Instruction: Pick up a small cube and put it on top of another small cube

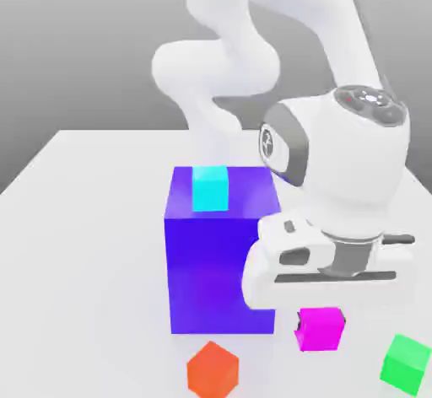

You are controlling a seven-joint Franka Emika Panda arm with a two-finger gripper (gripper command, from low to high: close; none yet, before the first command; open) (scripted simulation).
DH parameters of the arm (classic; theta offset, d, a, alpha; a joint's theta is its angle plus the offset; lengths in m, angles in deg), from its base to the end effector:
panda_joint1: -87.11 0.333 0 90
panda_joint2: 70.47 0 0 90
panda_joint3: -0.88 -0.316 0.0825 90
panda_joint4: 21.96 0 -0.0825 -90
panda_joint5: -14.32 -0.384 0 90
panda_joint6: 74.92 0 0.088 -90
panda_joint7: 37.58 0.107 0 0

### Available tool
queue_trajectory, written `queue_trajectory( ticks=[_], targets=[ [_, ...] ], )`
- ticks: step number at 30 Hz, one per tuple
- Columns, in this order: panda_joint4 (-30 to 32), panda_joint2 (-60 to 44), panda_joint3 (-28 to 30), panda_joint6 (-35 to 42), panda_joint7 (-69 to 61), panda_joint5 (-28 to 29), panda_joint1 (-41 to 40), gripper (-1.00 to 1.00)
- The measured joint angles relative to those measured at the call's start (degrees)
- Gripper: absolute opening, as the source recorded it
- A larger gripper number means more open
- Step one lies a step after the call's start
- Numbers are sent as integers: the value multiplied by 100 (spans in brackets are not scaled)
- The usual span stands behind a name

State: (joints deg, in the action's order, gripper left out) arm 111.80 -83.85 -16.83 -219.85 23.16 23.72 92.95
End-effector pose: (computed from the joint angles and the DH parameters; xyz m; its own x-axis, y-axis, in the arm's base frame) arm 0.4711 0.2100 0.2390 0.8676 -0.4973 0.0059 -0.4972 -0.8671 0.0313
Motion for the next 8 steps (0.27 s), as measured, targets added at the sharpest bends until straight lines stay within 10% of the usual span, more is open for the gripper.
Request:
queue_trajectory(
  ticks=[4, 5, 8],
  targets=[
    [-282, -769, -61, -541, 155, 392, 475, -100],
    [-304, -937, 11, -683, 221, 493, 553, 100],
    [-304, -937, 11, -684, 221, 493, 553, 100]
  ],
)
